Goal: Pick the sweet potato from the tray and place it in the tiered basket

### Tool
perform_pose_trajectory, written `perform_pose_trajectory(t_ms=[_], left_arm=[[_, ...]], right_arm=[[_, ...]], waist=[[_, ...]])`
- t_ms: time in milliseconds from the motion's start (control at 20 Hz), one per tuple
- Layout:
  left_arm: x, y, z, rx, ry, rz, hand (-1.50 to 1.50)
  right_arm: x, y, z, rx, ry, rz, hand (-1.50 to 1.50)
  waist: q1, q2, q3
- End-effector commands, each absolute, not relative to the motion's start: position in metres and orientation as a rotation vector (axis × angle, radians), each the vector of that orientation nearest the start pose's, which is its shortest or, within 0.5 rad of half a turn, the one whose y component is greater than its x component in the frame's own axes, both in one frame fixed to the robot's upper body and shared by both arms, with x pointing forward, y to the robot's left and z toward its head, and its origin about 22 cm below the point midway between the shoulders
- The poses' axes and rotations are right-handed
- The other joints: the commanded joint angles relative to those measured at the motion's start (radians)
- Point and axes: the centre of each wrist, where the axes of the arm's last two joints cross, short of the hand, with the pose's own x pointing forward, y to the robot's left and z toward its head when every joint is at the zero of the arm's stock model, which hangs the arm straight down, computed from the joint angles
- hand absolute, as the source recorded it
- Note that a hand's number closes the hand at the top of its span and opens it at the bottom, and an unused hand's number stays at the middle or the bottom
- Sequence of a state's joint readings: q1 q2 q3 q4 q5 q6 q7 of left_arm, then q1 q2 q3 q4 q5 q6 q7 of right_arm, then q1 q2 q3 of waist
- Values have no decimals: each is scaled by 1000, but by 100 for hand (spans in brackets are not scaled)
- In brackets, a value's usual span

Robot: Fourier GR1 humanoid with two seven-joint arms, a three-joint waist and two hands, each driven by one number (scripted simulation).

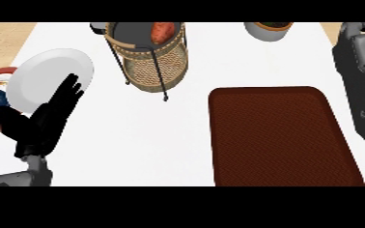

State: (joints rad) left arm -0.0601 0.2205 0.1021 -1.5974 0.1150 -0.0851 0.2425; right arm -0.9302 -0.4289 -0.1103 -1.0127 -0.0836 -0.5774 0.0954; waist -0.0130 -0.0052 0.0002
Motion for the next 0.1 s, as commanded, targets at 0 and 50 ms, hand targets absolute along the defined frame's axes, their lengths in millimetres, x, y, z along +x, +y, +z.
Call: perform_pose_trajectory(t_ms=[0,50], left_arm=[[261,313,31,76,-1422,-80,0],[253,303,27,78,-1416,-76,0]], right_arm=[[398,-316,221,-581,-1894,-347,-150],[389,-318,206,-571,-1883,-333,-150]], waist=[[1,3,0],[4,2,0]])
